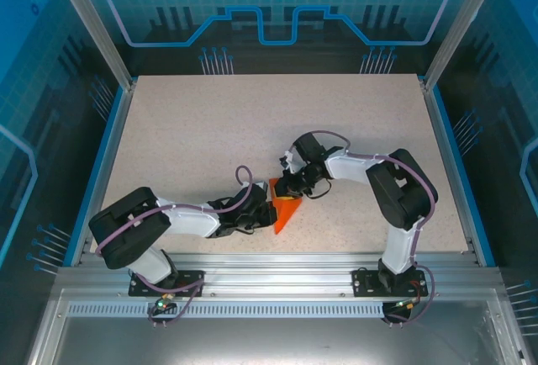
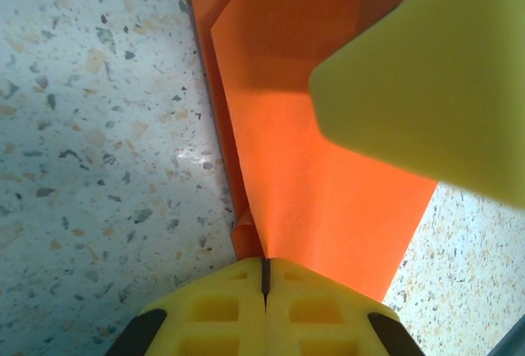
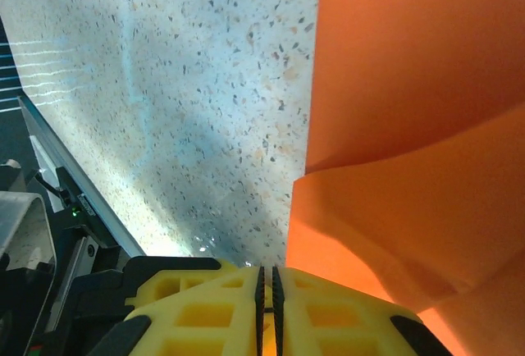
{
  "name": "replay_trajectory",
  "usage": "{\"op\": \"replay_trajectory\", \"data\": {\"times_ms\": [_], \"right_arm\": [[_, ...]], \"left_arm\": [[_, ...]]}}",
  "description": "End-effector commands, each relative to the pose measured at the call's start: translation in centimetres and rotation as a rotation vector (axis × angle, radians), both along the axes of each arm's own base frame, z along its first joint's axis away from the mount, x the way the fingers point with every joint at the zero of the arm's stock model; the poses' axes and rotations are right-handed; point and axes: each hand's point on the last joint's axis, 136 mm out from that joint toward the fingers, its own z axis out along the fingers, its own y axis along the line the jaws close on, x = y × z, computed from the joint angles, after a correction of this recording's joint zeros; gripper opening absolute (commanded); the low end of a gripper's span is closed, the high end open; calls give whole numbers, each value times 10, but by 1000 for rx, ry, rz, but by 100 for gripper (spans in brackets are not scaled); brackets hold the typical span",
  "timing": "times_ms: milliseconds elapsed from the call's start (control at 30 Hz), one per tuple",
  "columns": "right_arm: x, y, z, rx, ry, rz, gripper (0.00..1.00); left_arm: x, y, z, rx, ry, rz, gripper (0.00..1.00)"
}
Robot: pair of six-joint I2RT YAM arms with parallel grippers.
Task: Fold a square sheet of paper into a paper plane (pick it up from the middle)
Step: Perform the fourth fold on the wing at the bottom-center of the table.
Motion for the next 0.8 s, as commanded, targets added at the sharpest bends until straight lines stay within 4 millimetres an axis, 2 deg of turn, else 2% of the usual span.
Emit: {"op": "replay_trajectory", "data": {"times_ms": [0, 333, 600, 767], "right_arm": [[-10, 3, -9, -17, 34, 12, 13], [-10, -10, -36, -124, 59, 15, 12], [-9, -19, -39, -150, 47, 3, 12], [-9, -20, -37, -147, 44, 6, 12]], "left_arm": [[-10, 7, -10, 47, 23, -27, 4], [-13, -2, -7, -2, 24, -58, 7], [-15, -8, -2, -38, 26, -77, 14], [-21, -10, 9, -76, 35, -94, 19]]}}
